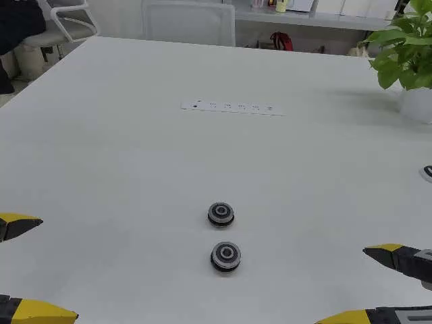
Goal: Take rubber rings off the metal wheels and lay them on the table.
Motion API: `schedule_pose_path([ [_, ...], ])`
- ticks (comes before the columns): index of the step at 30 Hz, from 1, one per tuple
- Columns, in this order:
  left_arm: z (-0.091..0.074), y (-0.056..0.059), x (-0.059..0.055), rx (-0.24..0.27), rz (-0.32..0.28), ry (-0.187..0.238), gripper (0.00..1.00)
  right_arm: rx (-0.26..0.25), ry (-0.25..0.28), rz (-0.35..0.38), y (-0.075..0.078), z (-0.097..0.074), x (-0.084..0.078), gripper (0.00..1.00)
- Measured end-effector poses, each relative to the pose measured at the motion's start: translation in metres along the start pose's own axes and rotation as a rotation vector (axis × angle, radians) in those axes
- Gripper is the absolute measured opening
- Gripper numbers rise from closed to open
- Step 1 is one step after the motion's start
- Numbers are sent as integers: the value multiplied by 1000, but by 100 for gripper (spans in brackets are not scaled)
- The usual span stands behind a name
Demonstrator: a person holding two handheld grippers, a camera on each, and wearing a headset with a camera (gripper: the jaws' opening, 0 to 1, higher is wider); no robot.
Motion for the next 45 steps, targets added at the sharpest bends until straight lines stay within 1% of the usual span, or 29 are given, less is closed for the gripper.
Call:
schedule_pose_path([
  [4,-2,1,1,6,3,10,100,4,5,-4,0,-1,2,96],
  [12,-5,3,3,16,10,16,100,12,5,-15,-1,-1,3,96],
  [20,-6,7,5,21,15,19,100,18,4,-14,-1,-2,1,95],
  [24,-6,10,5,22,15,17,100,17,9,-11,-1,-4,-1,95],
  [29,-6,12,6,22,14,15,100,15,2,-14,-1,-4,-2,95],
  [34,-5,17,10,22,16,17,100,18,5,-17,-2,-5,-1,95],
  [41,-3,24,11,10,14,10,100,16,8,-10,-2,-5,-3,93],
  [45,-3,24,11,10,14,6,100,12,9,-6,-3,-5,-4,93],
])
Point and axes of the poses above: the centre of the closed fingertips' face, and the gripper's own axes: z roughly forward along the fingers, y roughly to its right, x roughly out of its top, the point moved 10 cm from there along -z, roughly backward along the fingers, and after that the axes turned 2 degrees about -x, right-handed, at the moved point
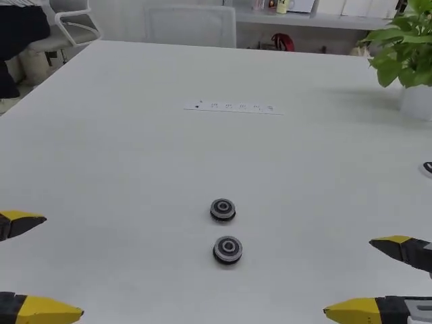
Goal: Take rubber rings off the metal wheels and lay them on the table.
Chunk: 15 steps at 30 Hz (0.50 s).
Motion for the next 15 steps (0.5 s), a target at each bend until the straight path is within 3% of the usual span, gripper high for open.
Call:
schedule_pose_path([
  [15,-3,-1,3,16,2,-1,100,-4,7,-2,3,-2,1,93],
])
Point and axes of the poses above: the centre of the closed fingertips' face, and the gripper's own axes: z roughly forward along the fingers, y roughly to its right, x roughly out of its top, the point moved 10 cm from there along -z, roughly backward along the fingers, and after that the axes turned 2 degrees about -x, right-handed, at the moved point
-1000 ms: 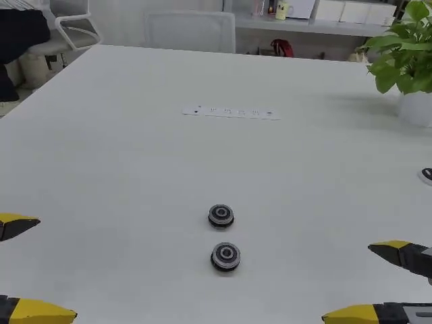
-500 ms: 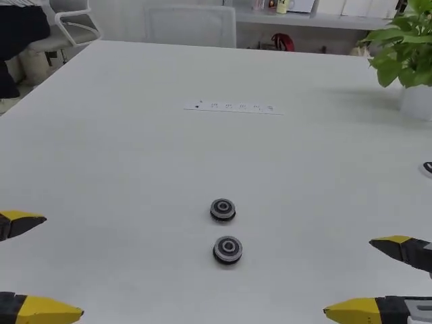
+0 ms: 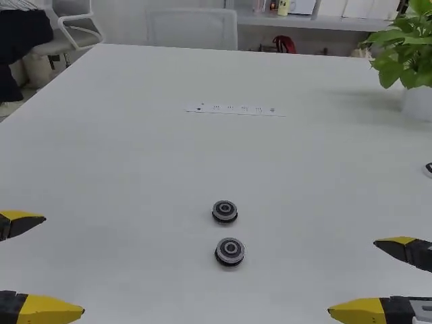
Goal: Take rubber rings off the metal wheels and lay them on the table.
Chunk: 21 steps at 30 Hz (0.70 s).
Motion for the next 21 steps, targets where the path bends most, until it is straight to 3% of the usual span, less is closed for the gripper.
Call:
schedule_pose_path([
  [21,3,-6,18,5,9,18,100,27,9,-28,16,15,19,92],
])
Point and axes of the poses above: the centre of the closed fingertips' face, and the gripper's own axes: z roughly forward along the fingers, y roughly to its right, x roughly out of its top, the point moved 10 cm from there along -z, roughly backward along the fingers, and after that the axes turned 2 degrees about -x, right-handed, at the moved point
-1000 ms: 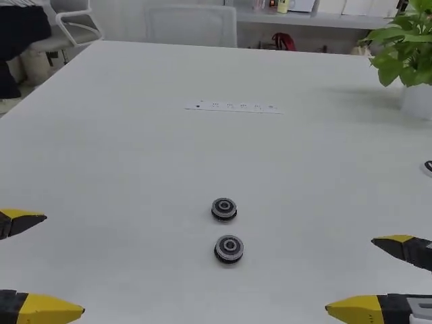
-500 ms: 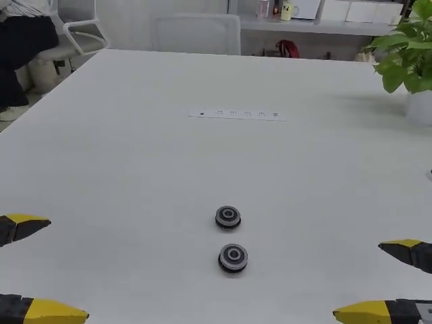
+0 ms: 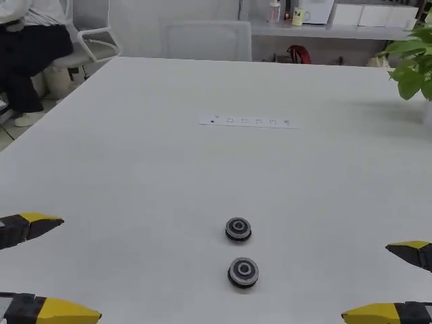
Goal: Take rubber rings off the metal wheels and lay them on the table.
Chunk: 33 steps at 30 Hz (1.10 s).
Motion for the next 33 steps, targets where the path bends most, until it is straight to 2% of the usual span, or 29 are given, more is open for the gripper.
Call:
schedule_pose_path([
  [9,2,-3,5,0,17,12,100,32,-12,-8,3,10,2,91],
  [23,5,-19,12,0,25,28,100,58,-13,-16,12,27,9,91],
  [33,11,-20,23,-2,32,48,100,70,-13,-17,16,34,12,90],
])
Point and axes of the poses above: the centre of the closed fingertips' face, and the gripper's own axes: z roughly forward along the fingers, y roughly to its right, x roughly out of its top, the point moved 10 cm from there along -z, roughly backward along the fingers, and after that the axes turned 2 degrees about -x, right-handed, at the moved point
